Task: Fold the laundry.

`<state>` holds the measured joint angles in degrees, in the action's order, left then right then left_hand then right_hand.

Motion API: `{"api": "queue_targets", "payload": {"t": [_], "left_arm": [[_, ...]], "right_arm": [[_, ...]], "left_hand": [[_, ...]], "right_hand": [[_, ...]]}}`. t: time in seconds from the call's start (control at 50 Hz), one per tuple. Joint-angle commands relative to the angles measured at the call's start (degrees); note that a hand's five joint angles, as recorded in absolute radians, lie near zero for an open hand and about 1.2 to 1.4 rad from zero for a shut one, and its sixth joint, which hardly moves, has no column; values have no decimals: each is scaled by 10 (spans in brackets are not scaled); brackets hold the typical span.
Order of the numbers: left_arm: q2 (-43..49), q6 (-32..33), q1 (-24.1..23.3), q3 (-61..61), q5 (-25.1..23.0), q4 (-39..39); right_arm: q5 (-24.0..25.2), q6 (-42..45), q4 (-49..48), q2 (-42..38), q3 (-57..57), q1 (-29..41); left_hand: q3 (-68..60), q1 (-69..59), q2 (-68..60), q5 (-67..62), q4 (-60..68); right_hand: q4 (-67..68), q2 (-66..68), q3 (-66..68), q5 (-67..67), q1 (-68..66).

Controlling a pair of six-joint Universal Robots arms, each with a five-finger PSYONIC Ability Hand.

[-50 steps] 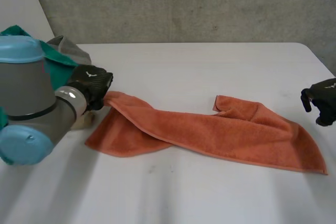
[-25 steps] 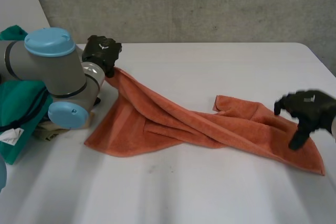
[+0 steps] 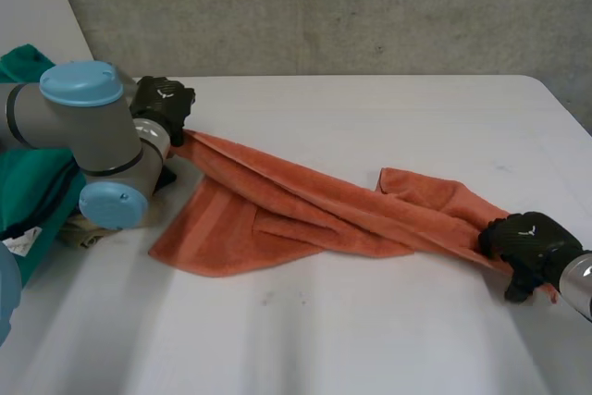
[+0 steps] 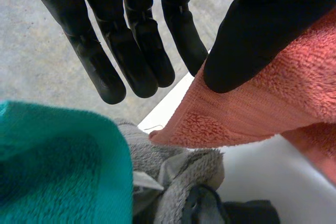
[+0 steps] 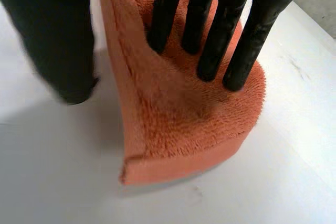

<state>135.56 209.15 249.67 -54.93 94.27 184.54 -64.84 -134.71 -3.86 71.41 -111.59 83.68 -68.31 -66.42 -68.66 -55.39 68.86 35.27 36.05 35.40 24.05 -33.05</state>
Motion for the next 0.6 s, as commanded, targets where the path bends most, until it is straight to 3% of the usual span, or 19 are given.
{"api": "queue_targets", "payload": {"t": [0.02,0.2,0.36,0.42,0.52,0.56,0.6], "left_arm": [[-4,13,4,-6,5,-1],[-42,12,-1,-68,2,-5],[-82,14,-15,-147,-7,-16],[-69,20,-16,-108,-12,-5],[-6,53,-23,93,-10,35],[-2,59,-23,154,-10,61],[-3,59,-23,221,-7,126]], "right_arm": [[-13,-8,-53,-29,31,2],[-53,-49,-41,-15,88,4],[-78,-48,119,-22,224,8],[-83,-47,127,-62,316,26],[-121,-62,101,-138,511,88],[-131,-72,63,-146,565,97],[-140,-102,-37,-148,617,105]], "left_hand": [[-117,-136,-113,-146,111],[-117,-136,-113,-146,111],[-117,-136,-113,-146,111],[-117,-136,-113,-146,111],[-117,-136,-113,-146,111],[-117,-136,-113,-146,111],[-117,-136,-113,-146,111]], "right_hand": [[447,439,446,460,-470],[447,439,446,460,-470],[447,439,446,460,-470],[447,439,446,460,-470],[447,439,446,460,-470],[447,439,446,460,-470],[447,439,446,460,-470]]}}
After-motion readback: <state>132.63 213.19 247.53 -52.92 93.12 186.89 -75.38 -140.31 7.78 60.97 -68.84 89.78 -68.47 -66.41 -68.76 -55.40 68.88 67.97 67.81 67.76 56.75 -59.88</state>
